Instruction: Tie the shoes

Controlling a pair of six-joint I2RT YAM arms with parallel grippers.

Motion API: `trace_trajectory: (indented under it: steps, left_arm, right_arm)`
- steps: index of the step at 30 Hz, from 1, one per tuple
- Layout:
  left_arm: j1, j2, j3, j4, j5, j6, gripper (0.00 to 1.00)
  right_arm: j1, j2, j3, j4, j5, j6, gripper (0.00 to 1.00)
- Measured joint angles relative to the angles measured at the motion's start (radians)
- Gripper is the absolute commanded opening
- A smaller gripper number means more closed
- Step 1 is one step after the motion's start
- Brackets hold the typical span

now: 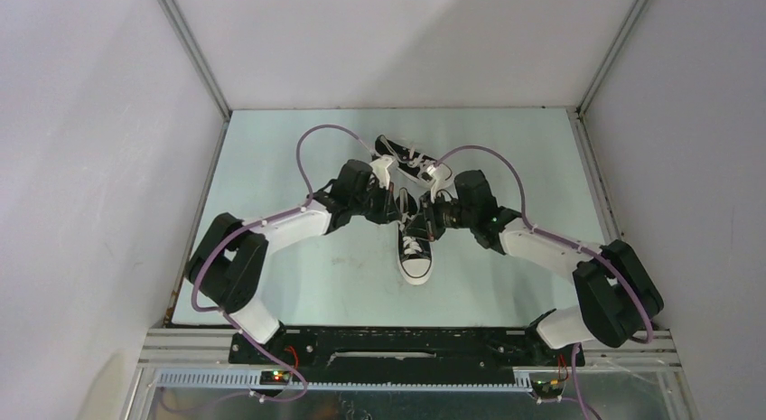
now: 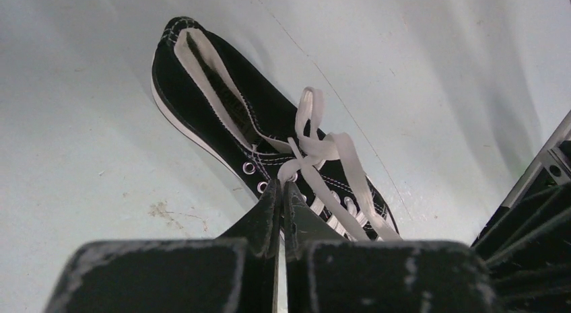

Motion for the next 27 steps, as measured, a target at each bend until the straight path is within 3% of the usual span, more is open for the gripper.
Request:
trace_trajectory:
  steps: [12,27]
  left_arm:
    - [0.022,0.064,0.025,-0.007,0.031,-0.027,0.01]
    - [0.032,0.092,0.053,-0.018,0.075,-0.048,0.02]
  right_arm:
    - [0.004,-0.129,-0.07,0.061,-0.034,-0.016,0.0]
    - [-0.005,-0.05,-0.074,0.158,-0.08,0.001,0.0]
